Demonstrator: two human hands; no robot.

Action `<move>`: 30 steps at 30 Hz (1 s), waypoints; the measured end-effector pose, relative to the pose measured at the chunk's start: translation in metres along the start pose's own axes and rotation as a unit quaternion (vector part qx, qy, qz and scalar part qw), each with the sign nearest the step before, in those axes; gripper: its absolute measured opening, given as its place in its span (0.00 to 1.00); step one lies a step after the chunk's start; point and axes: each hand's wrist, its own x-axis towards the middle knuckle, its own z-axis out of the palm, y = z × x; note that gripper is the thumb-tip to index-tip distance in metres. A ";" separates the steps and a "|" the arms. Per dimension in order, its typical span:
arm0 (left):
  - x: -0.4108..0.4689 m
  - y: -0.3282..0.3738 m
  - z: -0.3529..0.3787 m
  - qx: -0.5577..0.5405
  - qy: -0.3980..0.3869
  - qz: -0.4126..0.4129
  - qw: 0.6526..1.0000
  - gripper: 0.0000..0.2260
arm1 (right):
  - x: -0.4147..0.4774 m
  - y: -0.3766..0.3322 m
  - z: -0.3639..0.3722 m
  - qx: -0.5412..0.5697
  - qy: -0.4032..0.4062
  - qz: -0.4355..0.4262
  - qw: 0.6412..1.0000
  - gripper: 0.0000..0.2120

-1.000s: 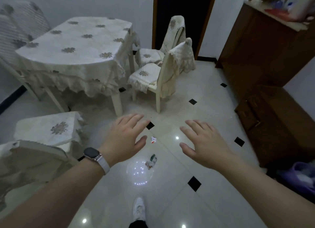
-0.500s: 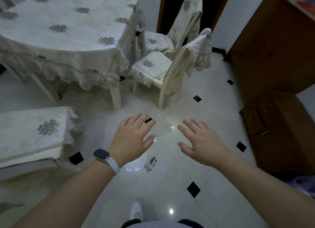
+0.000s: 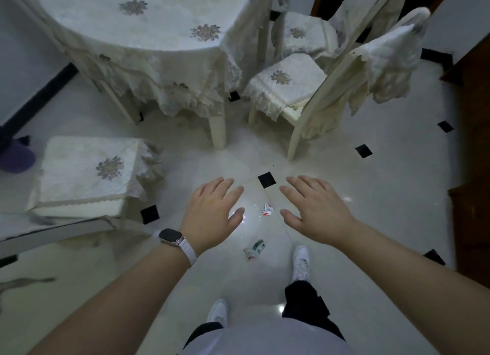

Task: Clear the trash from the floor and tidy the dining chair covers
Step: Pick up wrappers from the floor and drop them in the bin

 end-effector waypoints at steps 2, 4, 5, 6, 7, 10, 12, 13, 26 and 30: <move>0.017 0.010 0.012 0.009 -0.018 -0.036 0.999 0.23 | 0.019 0.025 0.010 0.013 -0.023 -0.032 0.999 0.25; 0.034 0.021 0.025 0.003 -0.029 -0.074 0.997 0.23 | 0.036 0.049 0.020 0.029 -0.040 -0.063 0.997 0.25; 0.043 0.026 0.032 -0.002 -0.034 -0.091 0.995 0.23 | 0.043 0.063 0.026 0.038 -0.044 -0.073 0.996 0.24; 0.053 0.030 0.041 -0.007 -0.037 -0.106 0.994 0.23 | 0.050 0.077 0.033 0.047 -0.048 -0.081 0.994 0.24; 0.063 0.034 0.050 -0.013 -0.035 -0.117 0.992 0.23 | 0.059 0.092 0.041 0.053 -0.052 -0.089 0.993 0.24; 0.098 0.038 0.090 -0.042 -0.025 -0.144 0.988 0.22 | 0.087 0.136 0.076 0.058 -0.067 -0.102 0.991 0.24; 0.120 0.039 0.122 -0.060 -0.027 -0.165 0.984 0.22 | 0.104 0.158 0.105 0.061 -0.081 -0.095 0.990 0.25; 0.129 0.038 0.139 -0.069 -0.028 -0.175 0.982 0.22 | 0.110 0.166 0.121 0.065 -0.083 -0.091 0.990 0.25; 0.132 -0.032 0.466 -0.163 -0.078 -0.236 0.955 0.23 | 0.153 0.190 0.447 0.135 -0.100 -0.035 0.985 0.22; 0.111 -0.047 0.577 -0.178 -0.115 -0.248 0.945 0.23 | 0.156 0.196 0.569 0.148 -0.116 -0.004 0.982 0.24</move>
